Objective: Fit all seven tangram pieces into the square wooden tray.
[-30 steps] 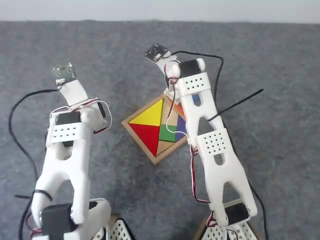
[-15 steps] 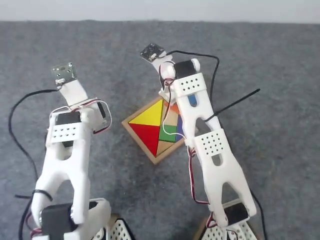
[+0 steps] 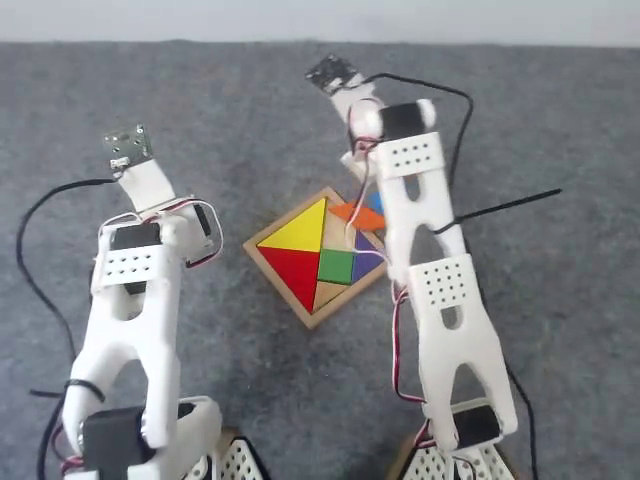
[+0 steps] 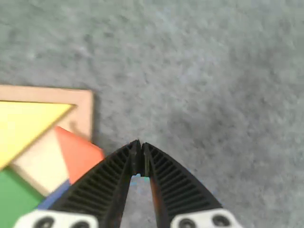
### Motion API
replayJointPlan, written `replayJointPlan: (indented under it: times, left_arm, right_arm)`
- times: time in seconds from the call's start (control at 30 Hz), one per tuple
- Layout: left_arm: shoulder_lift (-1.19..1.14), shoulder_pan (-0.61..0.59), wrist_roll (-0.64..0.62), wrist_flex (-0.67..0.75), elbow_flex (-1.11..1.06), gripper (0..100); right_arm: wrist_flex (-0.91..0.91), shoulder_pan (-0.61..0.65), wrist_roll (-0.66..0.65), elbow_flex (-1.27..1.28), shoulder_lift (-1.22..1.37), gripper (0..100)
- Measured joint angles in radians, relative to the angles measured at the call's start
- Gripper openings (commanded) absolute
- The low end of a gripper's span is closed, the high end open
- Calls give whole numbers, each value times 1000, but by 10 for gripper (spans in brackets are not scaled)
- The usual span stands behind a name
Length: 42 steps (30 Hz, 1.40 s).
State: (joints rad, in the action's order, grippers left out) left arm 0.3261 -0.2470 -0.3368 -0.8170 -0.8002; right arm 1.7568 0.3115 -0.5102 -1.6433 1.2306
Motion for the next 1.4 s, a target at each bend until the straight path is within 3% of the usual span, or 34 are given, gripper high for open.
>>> replayJointPlan:
  times: [0.33, 1.4]
  left_arm:
    - [0, 0, 0, 0, 0, 27]
    - [0, 0, 0, 0, 0, 28]
  right_arm:
    - [0, -74, -52, 0, 107, 6]
    - [0, -18, -29, 28, 133, 6]
